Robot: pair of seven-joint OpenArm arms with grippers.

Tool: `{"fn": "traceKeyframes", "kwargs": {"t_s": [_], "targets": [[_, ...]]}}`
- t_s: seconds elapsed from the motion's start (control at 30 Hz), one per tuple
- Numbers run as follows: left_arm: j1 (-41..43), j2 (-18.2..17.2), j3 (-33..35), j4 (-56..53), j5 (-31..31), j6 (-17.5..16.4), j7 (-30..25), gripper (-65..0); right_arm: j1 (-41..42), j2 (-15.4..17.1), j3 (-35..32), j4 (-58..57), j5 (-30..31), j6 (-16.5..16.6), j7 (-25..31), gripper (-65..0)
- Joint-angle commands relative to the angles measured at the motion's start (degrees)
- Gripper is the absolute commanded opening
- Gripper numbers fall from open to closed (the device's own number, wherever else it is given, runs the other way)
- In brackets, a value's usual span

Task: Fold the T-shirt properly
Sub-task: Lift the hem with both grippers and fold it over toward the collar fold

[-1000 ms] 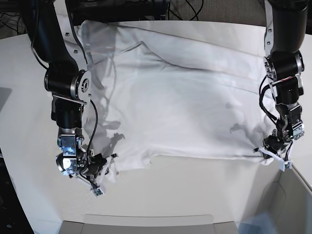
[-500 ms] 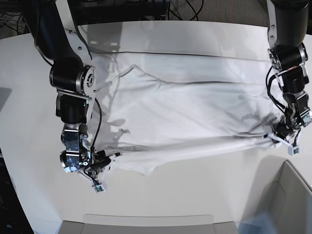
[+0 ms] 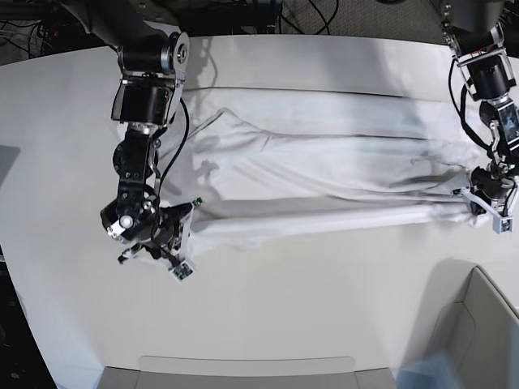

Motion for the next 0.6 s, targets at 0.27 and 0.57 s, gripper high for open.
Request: {"fn": "traceKeyframes", "kwargs": {"t_s": [0.27, 0.57], "targets": [[7.87, -1.78, -0.75, 9.64, 0.48, -4.70, -1.32, -65.0, -11.50, 0.22, -0.26, 20.04, -0.68, 0.84, -4.75, -65.0], [13.76, -1.69, -5.76, 12.89, 0.48, -5.40, 3.16, -65.0, -22.75, 0.31, 0.01, 33.49, -0.76, 0.84, -9.94, -65.0]]}}
